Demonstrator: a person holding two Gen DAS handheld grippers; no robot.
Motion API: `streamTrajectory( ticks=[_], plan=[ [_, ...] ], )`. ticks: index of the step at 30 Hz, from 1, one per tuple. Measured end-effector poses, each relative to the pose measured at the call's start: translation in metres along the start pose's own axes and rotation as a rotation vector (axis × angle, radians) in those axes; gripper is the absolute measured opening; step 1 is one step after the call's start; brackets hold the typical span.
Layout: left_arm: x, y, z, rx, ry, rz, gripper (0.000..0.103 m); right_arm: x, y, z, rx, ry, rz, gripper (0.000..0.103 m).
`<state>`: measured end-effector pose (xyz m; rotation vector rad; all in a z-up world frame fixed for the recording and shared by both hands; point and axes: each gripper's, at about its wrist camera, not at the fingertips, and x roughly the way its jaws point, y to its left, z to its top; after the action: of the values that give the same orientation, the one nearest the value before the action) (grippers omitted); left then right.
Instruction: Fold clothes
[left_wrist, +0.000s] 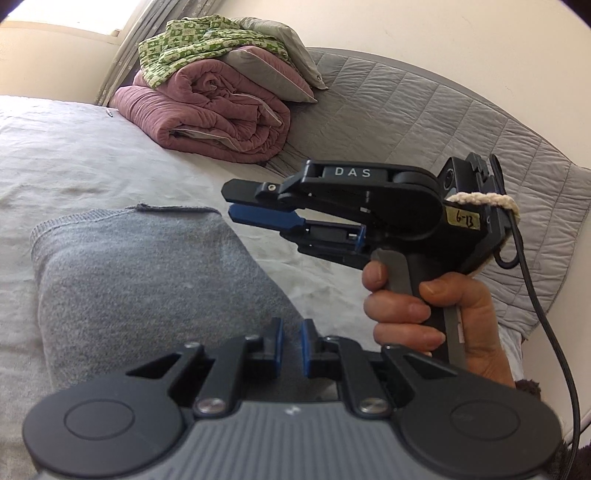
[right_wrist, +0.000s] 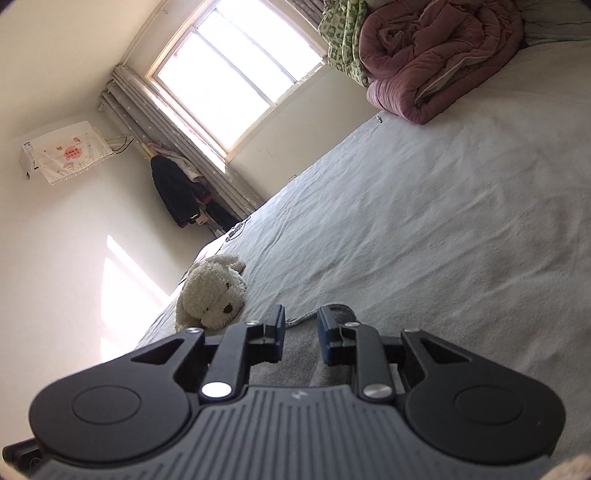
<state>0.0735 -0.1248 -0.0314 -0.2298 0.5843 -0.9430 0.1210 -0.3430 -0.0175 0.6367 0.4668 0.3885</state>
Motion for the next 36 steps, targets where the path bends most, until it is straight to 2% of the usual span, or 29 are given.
streamTrajectory(
  ticks=[2, 5, 7, 8, 14, 19, 22, 23, 24, 26, 29, 33, 34, 36],
  plan=[
    [0.003, -0.002, -0.003, 0.012, 0.013, -0.005, 0.009, 0.008, 0.003, -0.003, -0.036, 0.012, -0.001, 0.025],
    [0.008, -0.004, -0.007, 0.029, 0.032, -0.012, 0.009, 0.021, -0.007, -0.009, -0.038, 0.071, -0.068, 0.023],
    [0.011, -0.005, -0.010, 0.036, 0.042, -0.017, 0.009, 0.028, -0.015, -0.012, -0.036, 0.108, -0.115, 0.007],
    [0.011, -0.004, -0.009, 0.032, 0.044, -0.021, 0.009, 0.030, -0.017, -0.013, -0.037, 0.116, -0.131, 0.004],
    [0.009, -0.001, -0.008, 0.047, 0.081, -0.060, 0.010, 0.029, -0.020, -0.016, -0.029, 0.124, -0.134, 0.003],
    [-0.007, 0.005, -0.001, 0.028, 0.115, -0.155, 0.014, 0.026, -0.020, -0.014, -0.024, 0.122, -0.132, 0.004],
    [-0.023, 0.013, 0.005, -0.005, 0.083, -0.205, 0.026, 0.025, -0.019, -0.014, -0.023, 0.120, -0.130, 0.004],
    [-0.029, 0.016, 0.008, -0.020, 0.062, -0.208, 0.033, 0.025, -0.019, -0.014, -0.022, 0.119, -0.129, 0.005],
    [-0.035, 0.021, 0.010, -0.039, 0.038, -0.201, 0.039, 0.024, -0.019, -0.014, -0.019, 0.118, -0.127, 0.005],
    [-0.046, 0.030, 0.016, -0.077, -0.009, -0.180, 0.042, 0.024, -0.019, -0.014, -0.012, 0.116, -0.122, 0.007],
    [-0.058, 0.049, 0.023, -0.143, -0.055, -0.091, 0.053, 0.023, -0.019, -0.013, -0.006, 0.113, -0.116, 0.010],
    [-0.059, 0.080, 0.032, -0.244, -0.034, 0.072, 0.062, 0.021, -0.019, -0.011, 0.012, 0.106, -0.091, 0.018],
    [-0.057, 0.089, 0.033, -0.278, -0.027, 0.092, 0.063, 0.020, -0.019, -0.011, 0.017, 0.105, -0.086, 0.019],
    [-0.049, 0.106, 0.033, -0.360, -0.021, 0.085, 0.067, 0.020, -0.019, -0.010, 0.024, 0.102, -0.079, 0.019]
  ],
)
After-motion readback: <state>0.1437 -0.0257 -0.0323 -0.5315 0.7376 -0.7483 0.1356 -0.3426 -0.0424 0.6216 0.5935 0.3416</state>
